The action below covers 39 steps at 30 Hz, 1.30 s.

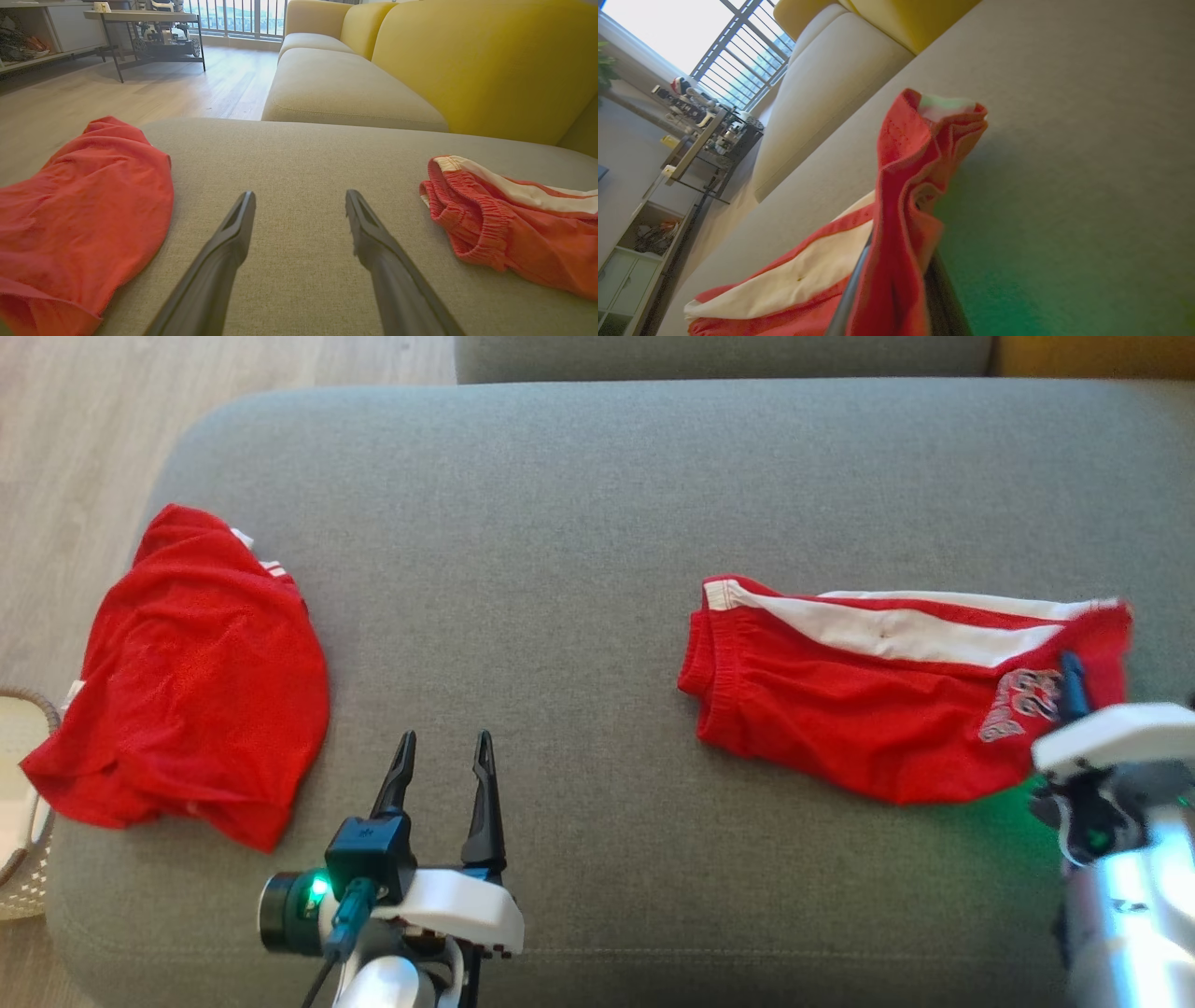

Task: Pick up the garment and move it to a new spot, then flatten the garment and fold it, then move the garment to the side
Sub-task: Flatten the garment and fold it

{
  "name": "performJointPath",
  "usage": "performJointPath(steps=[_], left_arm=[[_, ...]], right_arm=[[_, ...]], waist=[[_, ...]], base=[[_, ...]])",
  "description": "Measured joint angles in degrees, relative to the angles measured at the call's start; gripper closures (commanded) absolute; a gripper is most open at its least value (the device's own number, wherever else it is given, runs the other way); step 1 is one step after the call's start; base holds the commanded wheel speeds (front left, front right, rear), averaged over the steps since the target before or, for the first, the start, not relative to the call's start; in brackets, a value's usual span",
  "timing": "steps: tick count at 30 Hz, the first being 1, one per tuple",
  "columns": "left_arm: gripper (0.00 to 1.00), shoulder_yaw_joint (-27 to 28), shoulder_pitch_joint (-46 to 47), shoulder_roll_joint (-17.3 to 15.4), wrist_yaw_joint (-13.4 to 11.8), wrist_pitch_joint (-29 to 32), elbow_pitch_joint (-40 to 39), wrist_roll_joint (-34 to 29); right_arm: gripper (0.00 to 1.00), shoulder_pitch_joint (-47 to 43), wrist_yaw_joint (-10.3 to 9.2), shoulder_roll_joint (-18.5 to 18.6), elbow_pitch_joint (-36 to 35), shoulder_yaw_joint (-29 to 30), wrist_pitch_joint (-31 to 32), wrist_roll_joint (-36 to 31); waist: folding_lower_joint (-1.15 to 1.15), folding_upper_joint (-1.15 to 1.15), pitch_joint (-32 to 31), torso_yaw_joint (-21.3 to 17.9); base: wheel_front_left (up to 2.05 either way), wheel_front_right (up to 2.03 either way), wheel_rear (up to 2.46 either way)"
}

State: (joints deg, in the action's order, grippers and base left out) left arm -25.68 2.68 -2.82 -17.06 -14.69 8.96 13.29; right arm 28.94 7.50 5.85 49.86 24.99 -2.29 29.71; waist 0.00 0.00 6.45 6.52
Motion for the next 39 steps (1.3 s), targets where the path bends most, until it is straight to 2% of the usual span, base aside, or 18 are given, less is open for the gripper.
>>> performJointPath(steps=[6,12,16,20,24,32,33,34,39], left_arm=[[0.00,0.43,-0.21,0.00,0.52,0.00,0.56,-0.01],[0.00,0.87,-1.52,-0.01,1.00,0.00,0.64,-0.08],[0.00,0.82,-1.57,-0.01,1.01,0.00,0.64,-0.08],[0.00,0.66,-1.57,-0.01,0.99,0.00,0.64,-0.08],[0.00,0.52,-1.57,-0.01,0.98,0.00,0.67,-0.08],[0.00,0.07,-1.54,-0.01,0.89,0.00,0.77,-0.02],[0.00,0.00,-1.54,-0.01,0.83,0.00,0.77,-0.01],[0.00,-0.08,-1.54,-0.01,0.79,0.00,0.77,0.01],[0.00,-0.32,-1.54,-0.01,0.40,0.00,0.79,0.59]], right_arm=[[1.00,-1.29,0.00,-2.19,-7.92,-7.64,1.23,3.32],[1.00,-6.66,0.00,-2.31,-17.83,-20.15,2.82,13.24],[1.00,-9.45,0.00,-2.61,-21.20,-27.08,2.55,17.85],[1.00,-9.58,0.00,-2.60,-21.31,-31.58,1.32,19.70],[1.00,-9.38,0.00,-2.60,-18.38,-34.70,-0.27,19.70],[1.00,-6.97,0.00,-2.56,-11.37,-35.82,-3.37,17.77],[0.33,-6.67,0.00,-2.56,-10.81,-36.02,-3.72,17.81],[0.00,-6.45,0.00,-2.55,-10.45,-36.34,-4.03,18.11],[0.00,-5.95,0.00,-2.52,-10.87,-39.74,-5.02,21.79]], waist=[[0.00,0.00,-1.33,1.13],[0.00,0.00,-2.08,2.73],[0.00,0.00,-1.68,3.83],[0.00,0.00,-1.02,4.90],[0.00,0.00,-0.67,5.81],[0.00,0.00,-0.28,6.83],[0.00,0.00,-0.20,6.87],[0.00,0.00,-0.12,6.88],[0.01,0.00,0.28,6.65]], base=[[0.00,0.00,0.00],[0.00,0.00,0.00],[0.00,0.00,0.00],[0.00,0.00,0.00],[0.00,0.00,0.00],[0.00,0.00,0.00],[0.00,0.00,0.00],[0.00,0.00,0.00],[0.00,0.00,0.00]])
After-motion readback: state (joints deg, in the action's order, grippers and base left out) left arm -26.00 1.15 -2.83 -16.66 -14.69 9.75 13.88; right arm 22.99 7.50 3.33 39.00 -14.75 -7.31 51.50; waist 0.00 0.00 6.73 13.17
